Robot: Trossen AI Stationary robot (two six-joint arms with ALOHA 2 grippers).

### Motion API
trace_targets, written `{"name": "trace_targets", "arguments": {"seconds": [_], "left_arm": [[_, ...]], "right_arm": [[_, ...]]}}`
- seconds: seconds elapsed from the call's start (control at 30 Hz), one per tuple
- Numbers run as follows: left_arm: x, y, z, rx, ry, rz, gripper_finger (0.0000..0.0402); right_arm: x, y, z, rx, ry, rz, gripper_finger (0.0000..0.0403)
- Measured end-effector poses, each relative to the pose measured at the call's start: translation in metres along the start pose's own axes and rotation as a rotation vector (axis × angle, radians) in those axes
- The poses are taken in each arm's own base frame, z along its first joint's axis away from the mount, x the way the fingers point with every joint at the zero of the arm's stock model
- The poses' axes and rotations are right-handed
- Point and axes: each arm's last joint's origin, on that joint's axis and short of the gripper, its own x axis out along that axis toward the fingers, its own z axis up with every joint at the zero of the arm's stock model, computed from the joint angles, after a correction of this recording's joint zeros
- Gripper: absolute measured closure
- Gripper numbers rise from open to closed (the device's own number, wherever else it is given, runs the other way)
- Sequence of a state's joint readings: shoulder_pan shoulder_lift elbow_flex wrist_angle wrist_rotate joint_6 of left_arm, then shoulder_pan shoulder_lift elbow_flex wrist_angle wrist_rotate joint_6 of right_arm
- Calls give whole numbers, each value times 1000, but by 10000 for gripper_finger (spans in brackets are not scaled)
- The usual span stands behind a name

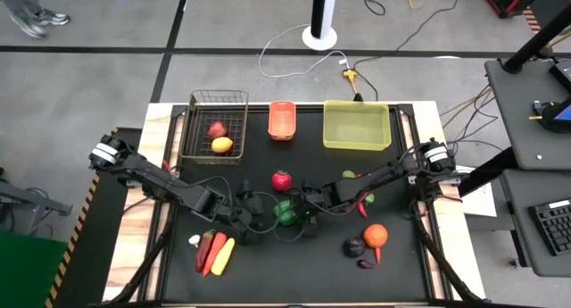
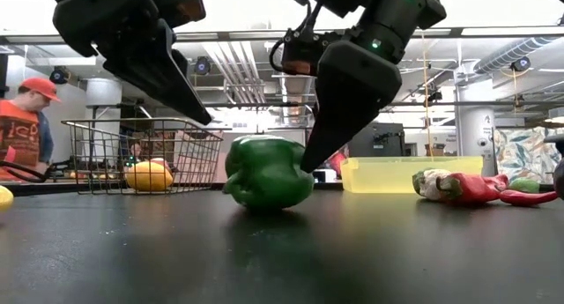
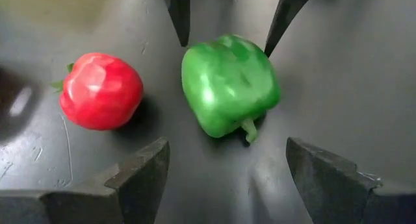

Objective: Sort produce into baskets
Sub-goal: Put the green bell pepper into the yellow bin

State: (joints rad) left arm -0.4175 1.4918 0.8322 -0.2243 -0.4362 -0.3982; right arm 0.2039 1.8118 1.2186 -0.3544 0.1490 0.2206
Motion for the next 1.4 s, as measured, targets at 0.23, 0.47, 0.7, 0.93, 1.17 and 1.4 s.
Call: {"name": "trace_targets", "arguments": {"seconds": [0.23, 0.47, 0.7, 0.93, 1.17, 1.4], "left_arm": [[5, 1, -8, 17, -46, -18, 114], [13, 7, -14, 14, -145, -35, 119], [20, 17, -24, -18, -195, -21, 144], [29, 19, -32, -16, -181, -7, 178], [44, 13, -31, 20, -152, 7, 190], [51, 12, -27, 32, -149, 29, 192]], "right_arm": [[-2, 0, 0, -81, -3, 1, 41], [-28, -5, 9, -86, 13, -14, 41], [-42, 2, 22, -49, -62, 13, 41], [-39, 12, 27, -210, -143, 27, 41], [-39, 9, 29, -339, -162, 13, 41], [-39, 8, 30, -345, -161, 14, 41]]}}
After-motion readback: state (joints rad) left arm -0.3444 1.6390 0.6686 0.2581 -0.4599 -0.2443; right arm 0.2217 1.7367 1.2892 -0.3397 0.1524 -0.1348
